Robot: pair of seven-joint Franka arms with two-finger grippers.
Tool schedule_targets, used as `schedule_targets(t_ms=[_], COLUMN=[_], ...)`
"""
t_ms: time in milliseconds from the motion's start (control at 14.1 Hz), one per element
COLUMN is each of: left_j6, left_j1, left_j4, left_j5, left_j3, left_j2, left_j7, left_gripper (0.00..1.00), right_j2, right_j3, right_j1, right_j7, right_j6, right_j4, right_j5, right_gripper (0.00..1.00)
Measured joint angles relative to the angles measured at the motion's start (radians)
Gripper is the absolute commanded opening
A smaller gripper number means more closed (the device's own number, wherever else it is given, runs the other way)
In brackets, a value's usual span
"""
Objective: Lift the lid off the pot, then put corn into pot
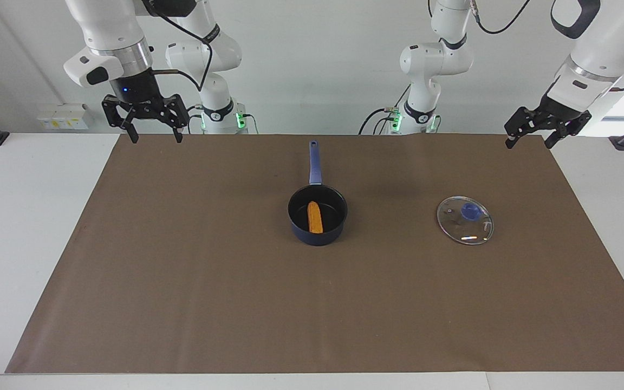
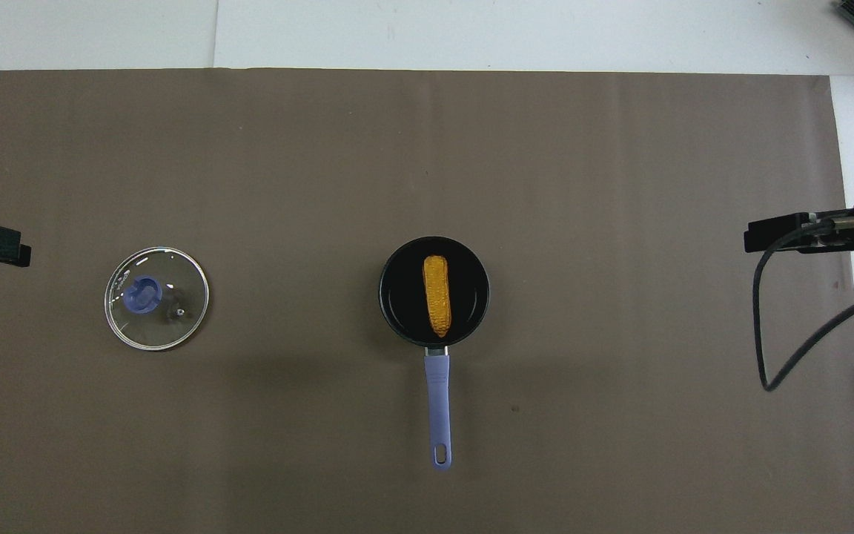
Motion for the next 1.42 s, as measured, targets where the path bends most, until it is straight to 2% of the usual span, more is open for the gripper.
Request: schedule_targets(t_ms=[427,782,854,1067,1423], left_j6=[0.000,0.000,0.000,0.000,0.000], left_j1=[0.000,0.000,0.000,0.000,0.000], left_j4=[0.000,-0.001,-0.001,-0.002,-0.003], left_j5=[0.000,0.000,0.000,0.000,0.000], left_j3=[0.000,0.000,0.000,0.000,0.000], left_j2=[0.000,0.000,0.000,0.000,0.000], left_j7=[0.000,0.000,0.000,0.000,0.001], left_gripper=[1.00,1.00,1.00,1.00,1.00], right_j2=[0.000,0.001,0.005,0.062,0.091], right_j3=[0.000,0.000,0.000,0.001,0.010], right_j1=[-0.014,-0.076,-0.089,-0.099,-0.099], right_j7=[-0.001,-0.063,-0.066,-0.067,-0.067], right_j6=[-0.014,-0.015,-0.037,-0.195,-0.187], right_j4=[-0.005,-0.001,0.017,0.160,0.185], right_j5=[0.002,0.026,0.027,0.027,0.017], right_gripper=[1.00,1.00,1.00,1.00,1.00])
